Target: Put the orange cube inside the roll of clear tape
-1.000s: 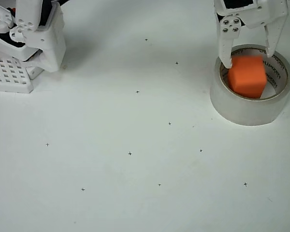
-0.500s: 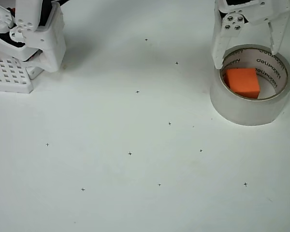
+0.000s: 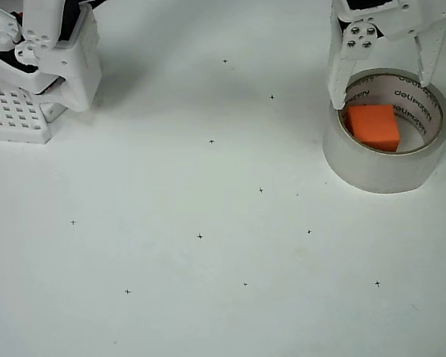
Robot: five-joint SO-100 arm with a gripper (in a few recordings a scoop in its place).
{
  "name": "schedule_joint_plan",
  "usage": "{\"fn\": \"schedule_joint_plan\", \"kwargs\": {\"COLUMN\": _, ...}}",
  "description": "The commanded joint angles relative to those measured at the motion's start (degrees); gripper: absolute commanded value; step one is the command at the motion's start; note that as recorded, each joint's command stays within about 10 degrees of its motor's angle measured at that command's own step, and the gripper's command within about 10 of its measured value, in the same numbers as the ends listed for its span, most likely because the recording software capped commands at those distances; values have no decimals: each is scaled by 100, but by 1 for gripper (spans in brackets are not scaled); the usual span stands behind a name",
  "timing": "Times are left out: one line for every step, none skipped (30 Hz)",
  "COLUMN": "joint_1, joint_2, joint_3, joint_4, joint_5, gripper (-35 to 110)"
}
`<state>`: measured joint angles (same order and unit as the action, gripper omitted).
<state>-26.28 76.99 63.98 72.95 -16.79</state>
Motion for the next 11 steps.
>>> {"fn": "schedule_joint_plan", "kwargs": {"joint_1": -35, "joint_2": 536, "joint_3": -387, "joint_4": 26, "joint_5": -53, "gripper": 43}}
{"fn": "schedule_joint_plan", "kwargs": {"joint_1": -35, "joint_2": 562, "joint_3": -387, "joint_4": 26, "joint_5": -53, "gripper": 43}}
{"fn": "schedule_joint_plan", "kwargs": {"joint_1": -35, "joint_2": 589, "joint_3": -387, "joint_4": 26, "joint_5": -44, "gripper": 43}}
{"fn": "schedule_joint_plan", "kwargs": {"joint_1": -35, "joint_2": 598, "joint_3": -387, "joint_4": 26, "joint_5": -35, "gripper": 43}}
{"fn": "schedule_joint_plan", "kwargs": {"joint_1": -35, "joint_2": 615, "joint_3": -387, "joint_4": 26, "joint_5": -35, "gripper": 43}}
{"fn": "schedule_joint_plan", "kwargs": {"joint_1": -35, "joint_2": 624, "joint_3": -387, "joint_4": 26, "joint_5": -35, "gripper": 43}}
{"fn": "schedule_joint_plan", "kwargs": {"joint_1": -35, "joint_2": 633, "joint_3": -378, "joint_4": 26, "joint_5": -35, "gripper": 43}}
{"fn": "schedule_joint_plan", "kwargs": {"joint_1": -35, "joint_2": 633, "joint_3": -369, "joint_4": 26, "joint_5": -35, "gripper": 43}}
{"fn": "schedule_joint_plan", "kwargs": {"joint_1": -35, "joint_2": 642, "joint_3": -369, "joint_4": 26, "joint_5": -35, "gripper": 43}}
{"fn": "schedule_joint_plan", "kwargs": {"joint_1": -26, "joint_2": 650, "joint_3": -360, "joint_4": 26, "joint_5": -35, "gripper": 43}}
{"fn": "schedule_joint_plan", "kwargs": {"joint_1": -26, "joint_2": 659, "joint_3": -360, "joint_4": 26, "joint_5": -44, "gripper": 43}}
